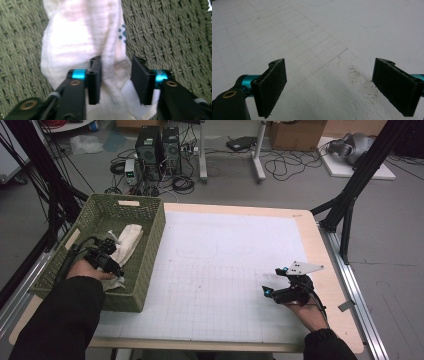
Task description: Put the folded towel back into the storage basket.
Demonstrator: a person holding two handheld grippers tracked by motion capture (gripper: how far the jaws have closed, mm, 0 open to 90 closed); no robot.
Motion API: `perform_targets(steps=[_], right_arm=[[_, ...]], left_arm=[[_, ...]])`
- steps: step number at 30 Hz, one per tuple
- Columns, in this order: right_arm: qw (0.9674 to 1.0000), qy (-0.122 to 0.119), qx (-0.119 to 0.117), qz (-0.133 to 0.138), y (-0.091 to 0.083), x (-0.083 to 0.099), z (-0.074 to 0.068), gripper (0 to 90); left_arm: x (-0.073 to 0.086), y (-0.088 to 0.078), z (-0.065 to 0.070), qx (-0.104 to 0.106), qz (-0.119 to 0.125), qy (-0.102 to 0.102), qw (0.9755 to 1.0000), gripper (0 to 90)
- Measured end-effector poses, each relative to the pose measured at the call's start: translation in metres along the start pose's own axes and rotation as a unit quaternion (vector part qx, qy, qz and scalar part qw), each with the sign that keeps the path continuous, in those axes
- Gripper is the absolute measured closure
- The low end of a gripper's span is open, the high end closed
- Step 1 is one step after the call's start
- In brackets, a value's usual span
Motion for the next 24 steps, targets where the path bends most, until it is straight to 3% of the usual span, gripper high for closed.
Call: perform_targets(steps=[3,5,6,9,15,18,20,22,24], right_arm=[[1.0,0.002,-0.001,0.002,0.0,-0.001,-0.001,11.7],[1.0,-0.001,-0.001,0.003,0.0,-0.001,-0.001,11.7],[1.0,0.0,-0.003,0.003,0.0,-0.002,-0.002,11.7],[1.0,-0.001,-0.002,0.007,-0.001,-0.003,-0.001,11.7],[0.9999,0.006,-0.003,0.008,-0.002,-0.002,0.001,11.7],[0.9999,0.008,-0.003,0.007,-0.001,-0.002,0.001,11.7],[1.0,0.006,-0.003,0.006,0.0,-0.002,0.0,11.7],[1.0,0.006,-0.004,0.003,0.0,-0.002,-0.002,11.7],[1.0,0.006,-0.005,0.004,0.0,-0.002,-0.002,11.7]], left_arm=[[-0.001,0.003,0.004,-0.032,-0.002,0.025,0.9992,59.4],[-0.001,0.002,0.003,-0.055,-0.005,0.039,0.9977,67.7],[-0.001,0.002,0.003,-0.061,-0.005,0.042,0.9973,76.3],[-0.002,-0.003,0.004,-0.064,-0.007,0.052,0.9966,82.5],[0.0,-0.023,0.001,-0.055,-0.002,0.077,0.9955,82.8],[0.004,-0.027,0.002,-0.025,-0.011,0.079,0.9965,82.0],[0.003,-0.024,0.003,-0.003,-0.008,0.08,0.9968,74.6],[0.001,-0.024,0.003,0.004,-0.001,0.069,0.9976,59.7],[0.0,-0.025,0.004,0.01,0.011,0.063,0.9979,57.3]])
Point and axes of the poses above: each handheld gripper's, and its own axes: y roughly forward along the jaws, x roughly out of its underside, z roughly to its right, the point moved 6 cm from there along y, roughly forward along the jaws, and after that the axes turned 7 degrees about -x, right-handed, at the moved point
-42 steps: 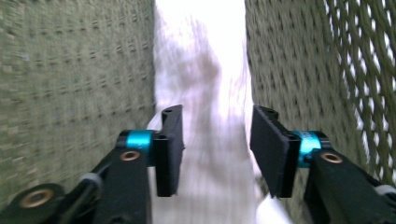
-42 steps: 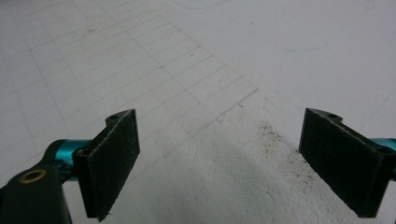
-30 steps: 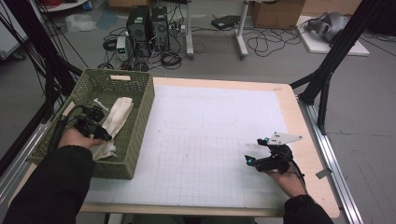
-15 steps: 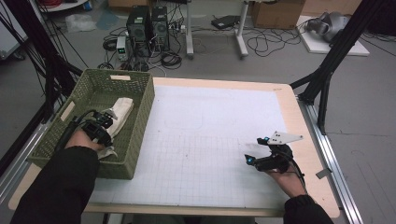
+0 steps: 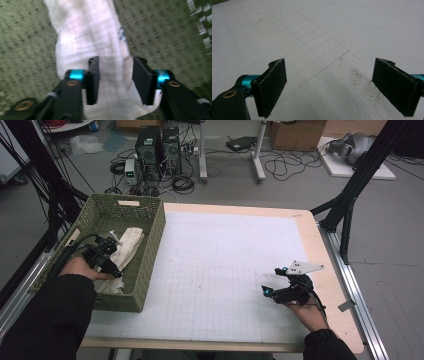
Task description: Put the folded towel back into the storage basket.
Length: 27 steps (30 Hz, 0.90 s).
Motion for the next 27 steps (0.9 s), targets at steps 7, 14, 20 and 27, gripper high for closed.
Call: perform_targets(steps=[7,14,20,27], right_arm=[[1.0,0.002,0.0,0.001,-0.001,0.0,0.001,11.7],[1.0,0.0,-0.001,0.003,0.0,0.0,0.002,11.7],[1.0,0.001,-0.003,0.001,0.001,0.0,0.0,11.7],[1.0,0.0,-0.004,0.0,0.001,0.0,0.001,11.7]], left_arm=[[-0.002,0.012,0.002,-0.01,-0.019,-0.019,0.9996,86.0],[-0.013,0.011,-0.009,-0.016,0.047,-0.084,0.9952,85.8],[-0.011,0.02,0.001,0.036,0.02,-0.067,0.9969,71.2],[-0.013,-0.005,-0.005,0.032,0.062,-0.061,0.9957,60.5]])
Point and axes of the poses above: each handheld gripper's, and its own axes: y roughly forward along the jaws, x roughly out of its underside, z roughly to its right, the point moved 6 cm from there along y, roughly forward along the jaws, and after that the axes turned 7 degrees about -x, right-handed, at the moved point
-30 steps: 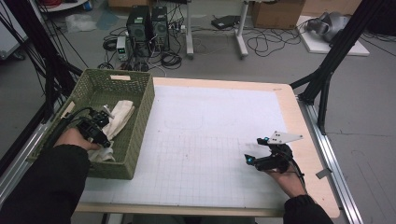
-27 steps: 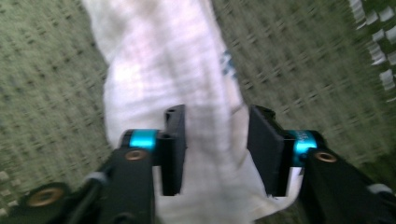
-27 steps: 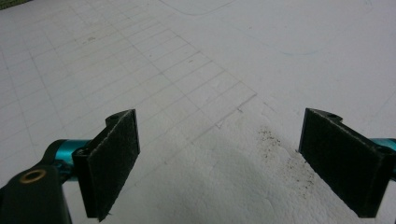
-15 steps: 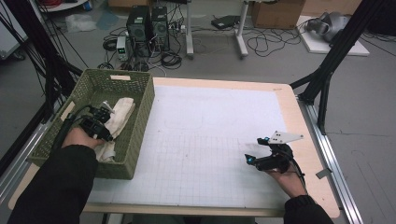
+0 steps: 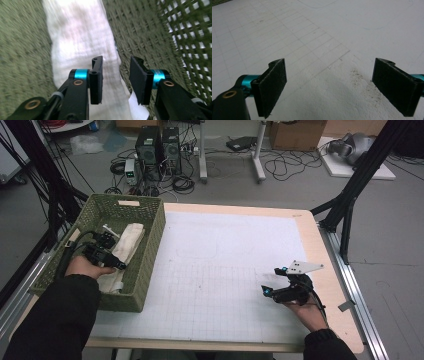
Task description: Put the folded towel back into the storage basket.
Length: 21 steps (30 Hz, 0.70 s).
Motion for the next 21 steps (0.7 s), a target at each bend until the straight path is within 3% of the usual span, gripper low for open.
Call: perform_targets(steps=[3,5,6,8,13,17,21], right_arm=[[1.0,0.0,-0.001,-0.001,0.0,0.0,0.0,11.7],[1.0,0.001,-0.001,-0.001,0.001,0.0,0.001,11.7],[1.0,0.0,-0.001,0.0,0.001,0.0,0.001,11.7],[1.0,-0.001,-0.002,0.0,0.001,0.0,0.001,11.7],[1.0,-0.001,-0.004,0.003,0.002,-0.001,0.001,11.7],[1.0,-0.002,-0.004,0.004,0.002,-0.001,0.001,11.7],[1.0,-0.001,-0.004,0.007,0.001,-0.001,0.001,11.7]], left_arm=[[0.004,-0.002,0.002,0.006,-0.01,0.02,0.9997,63.4],[0.009,0.005,0.004,0.019,-0.034,0.024,0.999,80.2],[0.011,0.01,0.004,0.017,-0.048,0.022,0.9984,81.1],[0.015,0.018,0.003,-0.01,-0.069,0.037,0.9969,85.1],[0.016,0.027,0.006,0.023,-0.065,0.033,0.9971,87.5],[0.014,0.024,0.006,0.021,-0.048,0.039,0.9979,80.3],[0.007,0.012,0.001,0.006,-0.007,0.025,0.9996,74.5]])
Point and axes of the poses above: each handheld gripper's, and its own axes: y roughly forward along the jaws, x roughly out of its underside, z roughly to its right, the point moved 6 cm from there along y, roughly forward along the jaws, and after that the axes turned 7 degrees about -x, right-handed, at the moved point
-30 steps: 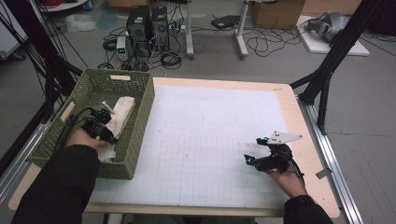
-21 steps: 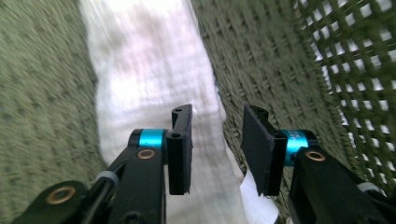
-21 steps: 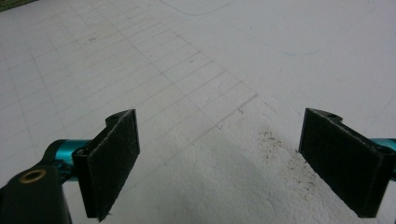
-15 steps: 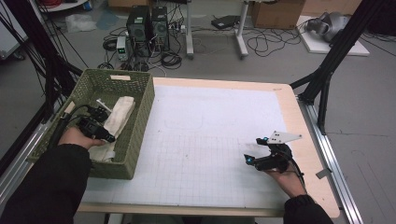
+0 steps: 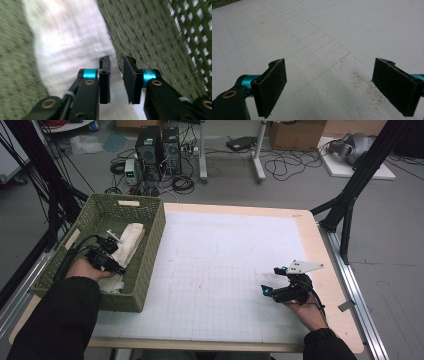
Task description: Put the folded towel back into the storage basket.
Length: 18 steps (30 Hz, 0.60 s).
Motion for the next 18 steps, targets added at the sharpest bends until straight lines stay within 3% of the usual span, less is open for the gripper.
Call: perform_targets(steps=[6,9,15,18], right_arm=[[1.0,0.003,0.004,0.001,-0.002,0.0,0.0,11.7],[1.0,0.004,0.006,0.003,-0.003,-0.001,0.0,11.7],[1.0,0.001,0.007,0.006,-0.004,-0.001,0.0,11.7],[0.9999,0.002,0.007,0.007,-0.004,-0.002,0.0,11.7]], left_arm=[[-0.006,-0.012,-0.005,0.005,0.049,-0.029,0.9983,67.9],[-0.012,-0.018,-0.005,0.01,0.081,-0.041,0.9959,63.8],[-0.021,-0.026,-0.001,0.022,0.117,-0.05,0.9916,60.5],[-0.023,-0.029,-0.002,0.027,0.134,-0.067,0.9884,58.7]])
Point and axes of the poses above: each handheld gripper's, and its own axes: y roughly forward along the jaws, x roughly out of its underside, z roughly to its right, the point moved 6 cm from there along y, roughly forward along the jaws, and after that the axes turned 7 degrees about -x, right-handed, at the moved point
